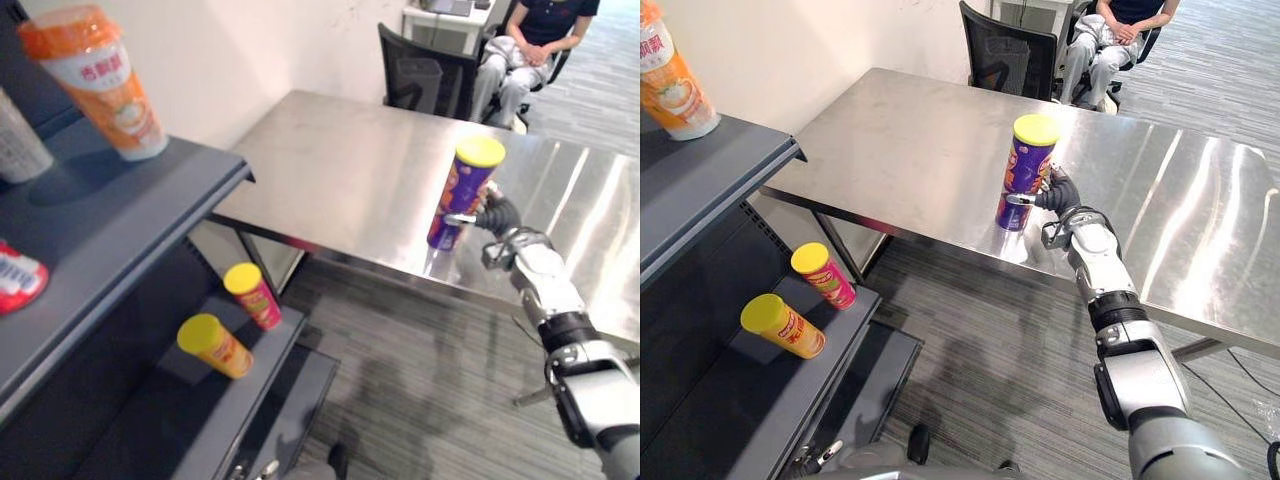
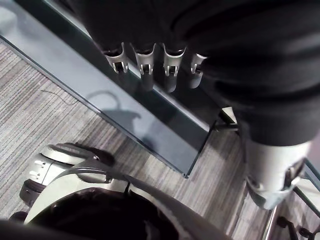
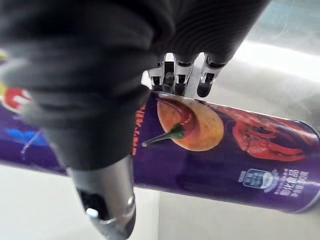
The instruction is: Put the gum and the chips on the shelf.
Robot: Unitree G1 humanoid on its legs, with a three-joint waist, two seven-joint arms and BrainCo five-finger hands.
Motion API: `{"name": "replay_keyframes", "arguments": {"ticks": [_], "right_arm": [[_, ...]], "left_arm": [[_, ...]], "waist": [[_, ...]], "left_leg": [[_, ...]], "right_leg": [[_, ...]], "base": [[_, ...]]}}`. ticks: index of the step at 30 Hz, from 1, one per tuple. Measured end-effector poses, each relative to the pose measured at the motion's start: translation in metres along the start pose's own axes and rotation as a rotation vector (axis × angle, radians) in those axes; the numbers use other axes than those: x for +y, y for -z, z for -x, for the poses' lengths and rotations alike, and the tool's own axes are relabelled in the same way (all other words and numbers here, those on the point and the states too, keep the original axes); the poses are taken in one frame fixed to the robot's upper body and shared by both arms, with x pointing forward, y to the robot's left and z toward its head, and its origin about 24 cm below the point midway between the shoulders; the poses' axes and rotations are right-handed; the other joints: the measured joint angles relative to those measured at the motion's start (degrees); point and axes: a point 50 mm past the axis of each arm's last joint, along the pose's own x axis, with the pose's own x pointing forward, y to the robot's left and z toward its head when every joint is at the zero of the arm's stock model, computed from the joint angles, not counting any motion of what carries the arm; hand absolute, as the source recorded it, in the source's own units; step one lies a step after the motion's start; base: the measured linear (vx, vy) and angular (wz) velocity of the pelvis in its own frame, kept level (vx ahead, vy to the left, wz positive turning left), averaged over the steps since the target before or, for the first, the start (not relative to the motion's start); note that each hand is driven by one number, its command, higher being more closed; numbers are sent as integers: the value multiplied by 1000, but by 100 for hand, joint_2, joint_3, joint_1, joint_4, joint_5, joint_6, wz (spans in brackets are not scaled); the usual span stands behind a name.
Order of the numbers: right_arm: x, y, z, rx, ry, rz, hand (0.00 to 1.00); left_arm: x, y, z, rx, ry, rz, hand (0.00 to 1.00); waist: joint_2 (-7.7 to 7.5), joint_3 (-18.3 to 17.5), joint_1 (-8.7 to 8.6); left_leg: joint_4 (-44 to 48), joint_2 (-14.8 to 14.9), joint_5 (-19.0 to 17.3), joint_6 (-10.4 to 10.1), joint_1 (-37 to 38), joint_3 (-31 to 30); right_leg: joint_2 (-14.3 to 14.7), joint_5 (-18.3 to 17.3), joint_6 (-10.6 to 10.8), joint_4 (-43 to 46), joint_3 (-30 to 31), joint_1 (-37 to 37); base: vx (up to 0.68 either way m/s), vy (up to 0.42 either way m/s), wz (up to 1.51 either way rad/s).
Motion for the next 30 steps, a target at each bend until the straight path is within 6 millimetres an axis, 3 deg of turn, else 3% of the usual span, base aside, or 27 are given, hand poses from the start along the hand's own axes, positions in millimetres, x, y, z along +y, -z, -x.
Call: {"name": "replay_keyframes", "arguments": {"ticks": [12,23,26,30], "right_arm": [[7,-3,-7,-6,14,-24,100],[7,-5,-7,-20,30,-22,100],[9,-14,-8,-62,37,-19,100],[18,-45,-4,-216,29,-18,100]], "left_arm": [[-1,1,0,3,7,-7,0],[-2,0,0,0,16,-45,0],[-2,0,0,-1,15,-45,0],[-1,4,2,10,9,-46,0]], "waist": [[11,136,133],[12,137,128],[12,137,121],[8,135,-30]], "left_leg": [[-5,-10,35,9,2,-46],[-10,4,35,8,1,2],[-16,26,29,-1,1,112],[-19,54,14,-22,10,206]], "right_leg": [[-19,-21,1,53,-37,-4],[-12,-29,-13,53,5,-19],[1,-28,-14,58,114,-79],[22,-27,-15,62,236,-119]], "base": [[-4,-1,2],[2,-4,-1],[0,-7,-17],[9,-15,-13]]}}
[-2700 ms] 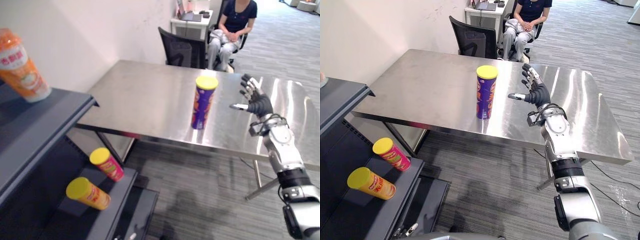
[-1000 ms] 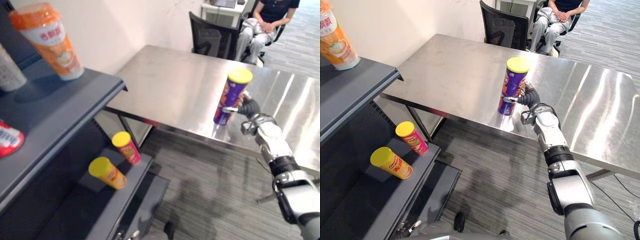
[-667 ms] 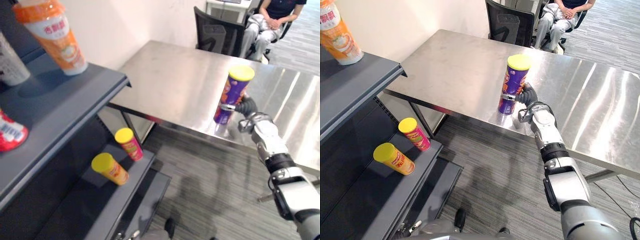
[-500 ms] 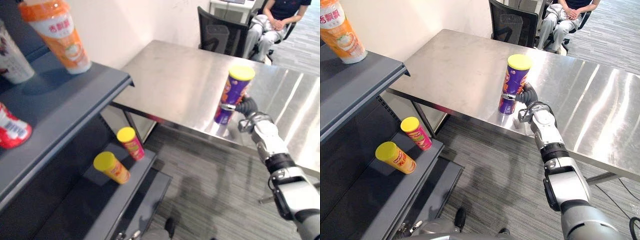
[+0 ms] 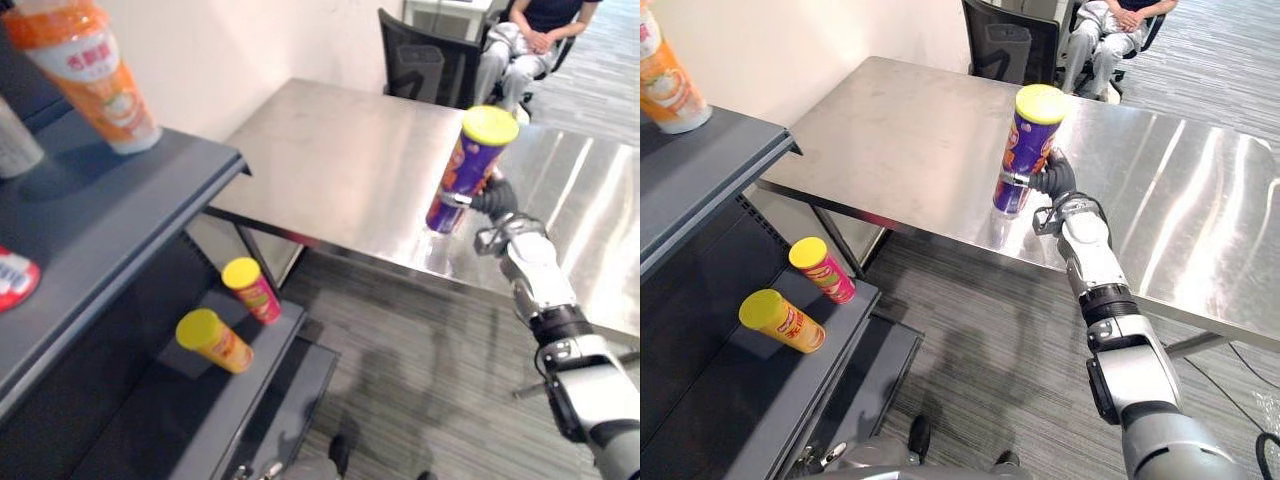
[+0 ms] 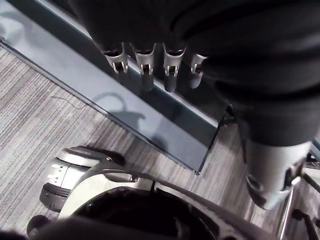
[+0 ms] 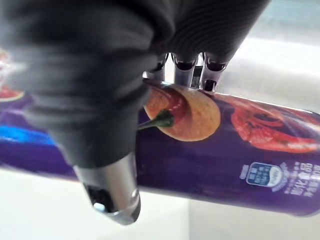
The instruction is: Put the gum and the chips on the shelf.
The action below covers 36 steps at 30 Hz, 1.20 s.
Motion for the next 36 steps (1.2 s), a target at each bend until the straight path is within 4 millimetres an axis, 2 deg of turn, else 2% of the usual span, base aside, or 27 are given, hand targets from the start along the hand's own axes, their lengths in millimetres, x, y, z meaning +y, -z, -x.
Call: {"name": "replay_keyframes", "arguments": {"ticks": [5,10,12,22,24,29,36], "right_arm": [[3,-24,18,-147,-17,-19,100],[-1,-27,40,-186,-23,-39,100],[-3,-27,50,-196,-22,-53,100],[-13,-20,101,-178,-57,-119,100],[-14,-19,108,-174,-58,-116,100],[-23,-2,131,-87,-13,-122,100],[-19,10,144,-45,18,-172,100]], "left_arm": [[1,0,0,1,-3,-1,0],[5,8,4,22,-14,0,0],[7,8,4,24,-23,2,0],[17,10,3,38,-68,17,0],[18,12,3,50,-72,18,0],[15,12,3,53,-83,22,0],[14,10,1,48,-80,22,0]], "waist": [[-20,-13,-38],[-57,-96,-303],[-96,-156,-318],[-236,-594,-585],[-219,-650,-602],[-115,-787,-708],[-79,-824,-784]], "left_leg": [[-13,71,-28,-39,33,233],[-100,109,-27,-37,93,353],[-110,130,-36,-49,97,434],[-135,258,-93,-105,91,681],[-135,277,-103,-121,85,713],[-135,284,-116,-140,93,728],[-134,329,-131,-162,103,876]], "right_leg": [[62,2,-2,33,260,-110],[99,2,-3,36,367,-165],[123,4,-6,38,481,-211],[246,-21,-58,27,683,-330],[258,-24,-63,45,759,-381],[278,-24,-63,43,775,-387],[323,-20,-68,69,915,-464]], "base": [[7,-16,-22],[-7,-11,-15],[15,-4,-25],[18,-11,-11],[-1,-12,-18],[2,-5,-4],[-5,-2,-10]]}}
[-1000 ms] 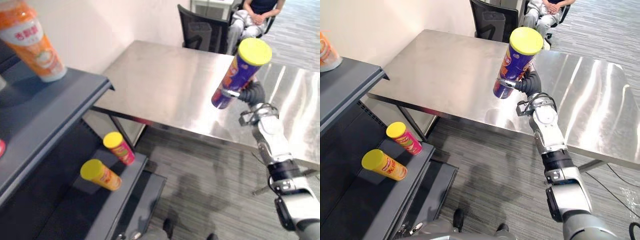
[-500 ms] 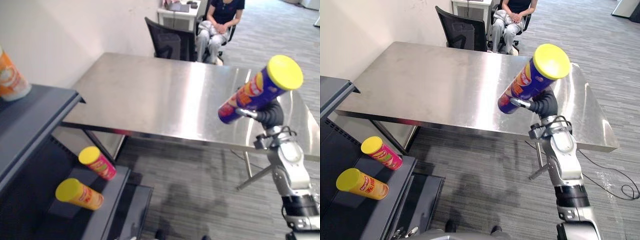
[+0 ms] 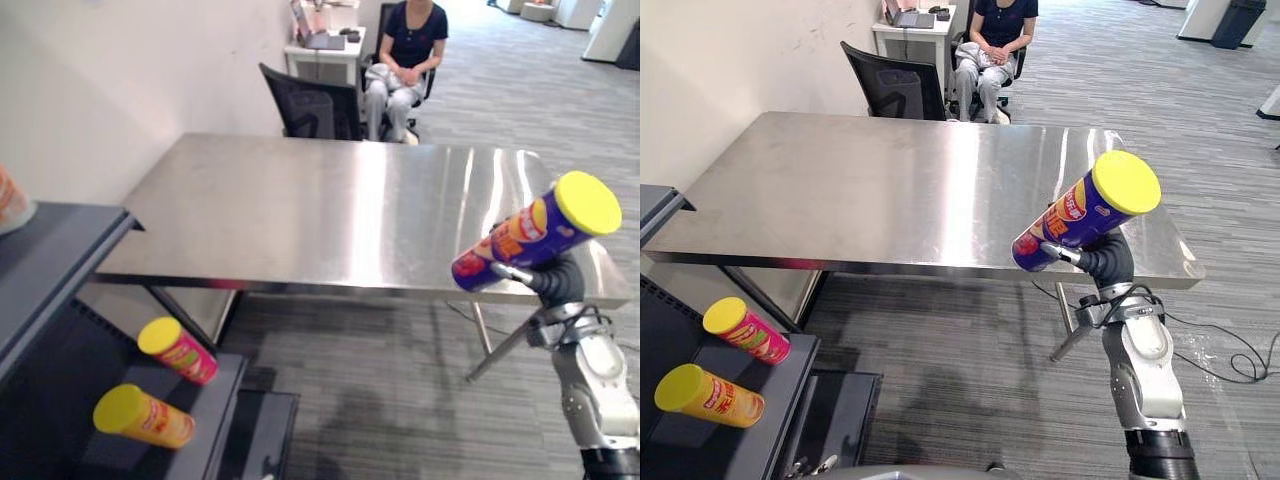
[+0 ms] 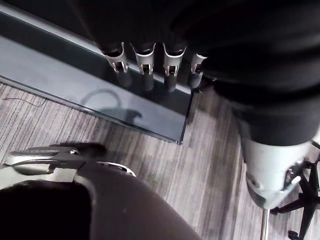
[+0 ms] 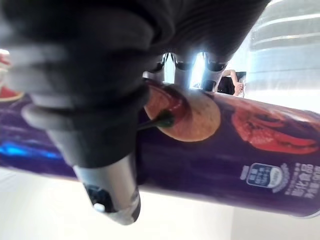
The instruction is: Put the gum and the chips on the shelf.
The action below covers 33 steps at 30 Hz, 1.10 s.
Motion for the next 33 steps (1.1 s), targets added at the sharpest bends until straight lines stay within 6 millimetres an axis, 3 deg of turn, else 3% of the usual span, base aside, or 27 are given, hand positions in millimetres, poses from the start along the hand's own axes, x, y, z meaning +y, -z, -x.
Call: {"name": "replay_keyframes", "arguments": {"ticks": [5,9,14,18,25,26,29,30,31,32,33], "right_arm": [[1,5,9,25,17,-14,100],[3,7,9,14,36,-36,100],[7,6,8,-15,67,-43,100],[18,8,2,-15,43,-58,100],[35,4,-8,-48,-58,-84,100],[37,4,-8,-47,-73,-88,100],[38,1,-10,-67,-103,-87,100],[36,-4,-13,-93,-99,-76,100],[31,-9,-17,-113,-89,-60,100],[25,-16,-20,-135,-88,-26,100],[22,-17,-20,-135,-83,-13,100]], "left_arm": [[-2,-2,-2,3,-2,-5,0],[-1,-2,-3,2,-10,0,0],[-4,-15,-8,-29,-18,24,0],[-6,-18,-9,-37,-38,96,0],[-3,-10,-7,-21,-77,170,0],[-3,-9,-6,-21,-84,201,0],[-3,-11,-7,-27,-94,235,0],[-6,-15,-8,-40,-86,238,0],[-9,-15,-8,-39,-78,243,0],[-16,-13,-6,-34,-63,254,0],[-18,-12,-5,-36,-58,252,0]], "waist": [[53,-28,-12],[33,-10,-2],[44,309,26],[59,621,183],[119,702,380],[151,713,403],[145,647,364],[146,650,301],[254,639,300],[468,667,318],[445,645,299]], "left_leg": [[98,15,-50,0,-16,-6],[597,84,-287,-26,-272,-66],[1216,165,-395,-54,-742,-384],[1486,283,-422,-107,-1024,-645],[1684,510,-418,-172,-1164,-810],[1684,550,-456,-115,-1155,-742],[1446,901,-606,235,-1115,368],[1987,1136,-681,343,-1287,879],[3105,1538,-640,465,-1513,1547],[3499,1775,-271,518,-1689,1980],[3335,1665,-88,594,-1689,2074]], "right_leg": [[-6,-38,-55,92,0,-8],[-28,-198,-155,396,-40,-99],[-56,-372,-266,819,-317,-324],[11,-449,-381,1010,-502,-424],[226,-643,-545,1123,-712,-353],[250,-646,-543,1134,-796,-304],[248,-467,-668,674,-1396,-84],[150,-435,-695,628,-1690,-91],[95,-484,-752,846,-2068,-109],[52,-636,-776,1293,-2520,-160],[-61,-734,-771,1363,-2637,-175]], "base": [[2,-1,-1],[-39,-15,7],[-78,-38,34],[-116,-77,24],[-48,-86,14],[-22,-106,31],[0,-106,72],[-15,-47,140],[-17,-45,155],[-18,-66,150],[-54,-61,200]]}}
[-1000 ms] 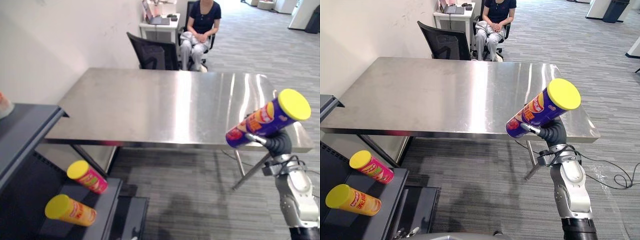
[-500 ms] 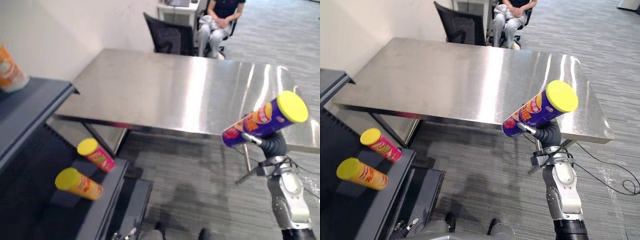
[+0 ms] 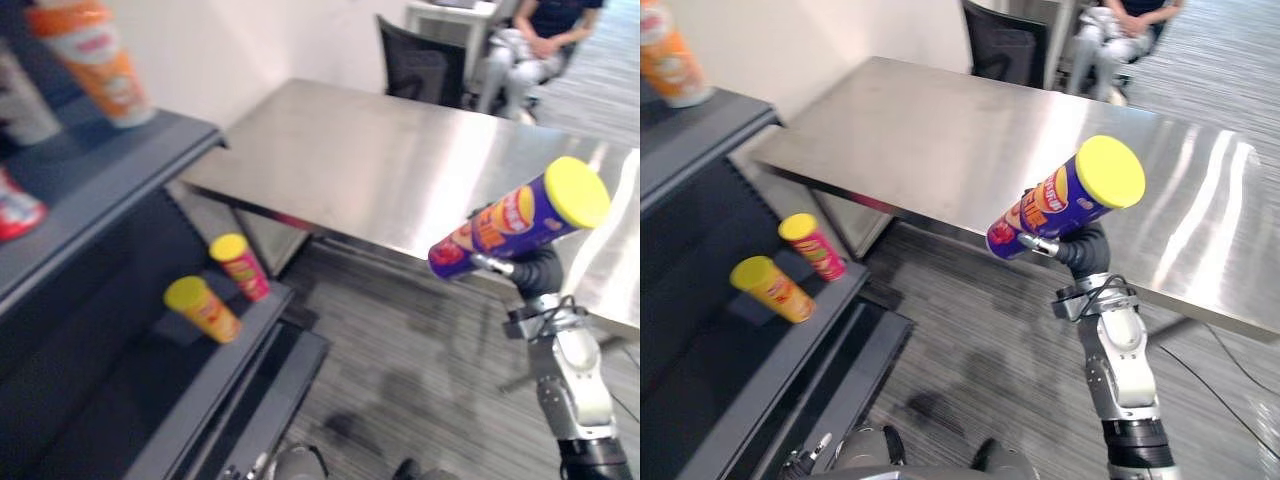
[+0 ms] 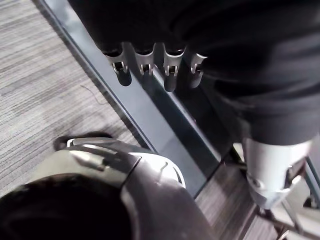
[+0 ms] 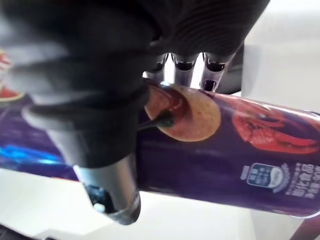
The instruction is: Put the gum and the chips on the shelf.
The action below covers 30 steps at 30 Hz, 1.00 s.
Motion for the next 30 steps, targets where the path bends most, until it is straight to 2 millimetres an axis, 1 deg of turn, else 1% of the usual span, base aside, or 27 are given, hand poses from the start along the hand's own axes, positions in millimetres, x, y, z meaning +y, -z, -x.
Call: {"name": "replay_keyframes", "arguments": {"ticks": [1,2,3,4,5,6,7,8,9,10,11,13,14,16,17,19,20,21,23,25,30], "right_arm": [[-5,-3,0,-2,11,18,100],[-9,-6,0,-11,16,35,100],[-15,-9,-3,-26,35,49,100],[-18,-10,-2,-30,56,48,100],[-18,-10,-2,-30,61,49,100],[-20,-10,-1,-27,75,52,100],[-21,-10,0,-23,91,51,100],[-21,-9,0,-22,97,50,100],[-21,-8,1,-18,116,48,100],[-22,-7,3,-12,142,42,100],[-22,-6,4,-8,156,42,100],[-25,-3,9,1,213,38,100],[-26,-1,12,11,232,47,100],[-25,2,14,26,252,49,100],[-24,3,14,27,259,41,100],[-24,4,14,32,263,37,100],[-24,4,15,35,264,37,100],[-24,5,16,40,265,38,100],[-23,5,18,45,259,40,100],[-21,2,19,37,247,42,100],[-19,0,18,28,216,52,100]], "left_arm": [[5,-6,-1,-26,-3,-16,0],[5,-6,-2,-23,-6,-10,0],[4,-5,-2,-17,-6,-6,0],[7,4,0,13,-15,-13,0],[8,9,2,30,-19,-15,0],[10,17,5,58,-21,-24,0],[11,22,7,76,-17,-36,0],[12,23,7,77,-15,-40,0],[12,25,8,80,-10,-45,0],[13,27,9,86,-5,-52,0],[13,28,9,87,-4,-57,0],[12,28,9,78,8,-98,0],[13,27,9,71,11,-111,0],[18,27,9,75,2,-133,0],[22,27,9,74,-7,-141,0],[26,27,9,77,-16,-150,0],[28,27,9,80,-21,-154,0],[29,27,9,82,-22,-156,0],[29,28,10,85,-20,-161,0],[31,27,9,83,-24,-164,0],[35,25,8,77,-28,-171,0]], "waist": [[-274,-193,-129],[-247,-258,-182],[-190,-237,-103],[-187,-232,-118],[-152,-253,-140],[-60,-311,-158],[-5,-339,-137],[3,-344,-138],[19,-354,-139],[68,-387,-151],[63,-390,-154],[46,-394,-179],[17,-396,-188],[-91,-413,-185],[-164,-417,-172],[-228,-428,-162],[-256,-445,-165],[-280,-461,-166],[-304,-482,-152],[-302,-486,-148],[-278,-474,-135]], "left_leg": [[-1203,-655,478,-137,199,-177],[-1466,-803,468,-69,259,-105],[-701,-585,-162,-35,430,555],[-457,-520,-368,-172,793,900],[-507,-526,-392,-239,993,959],[-725,-542,-410,-346,1293,1011],[-1123,-597,-380,-426,1497,1008],[-1338,-634,-354,-468,1510,994],[-1733,-768,-311,-512,1492,1024],[-2105,-886,-274,-569,1487,1017],[-2289,-947,-255,-595,1489,991],[-2820,-1141,-237,-620,1488,801],[-2968,-1233,-196,-624,1486,699],[-3096,-1453,-117,-529,1483,557],[-3107,-1533,-108,-509,1477,546],[-3140,-1573,-115,-472,1478,543],[-3205,-1591,-98,-433,1481,545],[-3246,-1597,-157,-431,1482,545],[-3279,-1611,-206,-375,1509,563],[-3274,-1609,-215,-362,1509,600],[-3116,-1572,-301,-353,1500,723]], "right_leg": [[-100,-40,-64,-516,-53,-11],[-77,73,36,-778,-350,83],[-152,86,0,-724,-800,174],[-278,5,-38,-594,-1127,231],[-325,-31,-50,-552,-1295,256],[-372,-63,-18,-488,-1555,257],[-464,-112,9,-332,-1789,202],[-522,-132,2,-243,-1899,152],[-632,-150,-2,-65,-2131,65],[-726,-154,14,111,-2325,6],[-776,-168,10,206,-2411,-21],[-993,-220,24,591,-2664,-85],[-1138,-229,11,785,-2723,-97],[-1462,-226,11,1088,-2722,-111],[-1549,-199,45,1147,-2719,-107],[-1561,-126,38,1138,-2716,-108],[-1560,-27,20,1125,-2695,-110],[-1549,42,-4,1105,-2656,-110],[-1489,133,29,984,-2477,-127],[-1405,227,39,824,-2343,-150],[-1321,262,75,675,-2093,-174]], "base": [[-81,-14,200],[-93,-64,223],[-60,-91,187],[-57,-83,161],[-74,-1,155],[-82,53,133],[-124,121,120],[-143,175,99],[-180,237,91],[-146,204,86],[-126,203,81],[-89,168,77],[-67,133,69],[-108,142,51],[-117,110,25],[-93,70,5],[-131,84,-1],[-129,79,-4],[-60,39,-8],[-11,42,-10],[36,16,-10]]}}
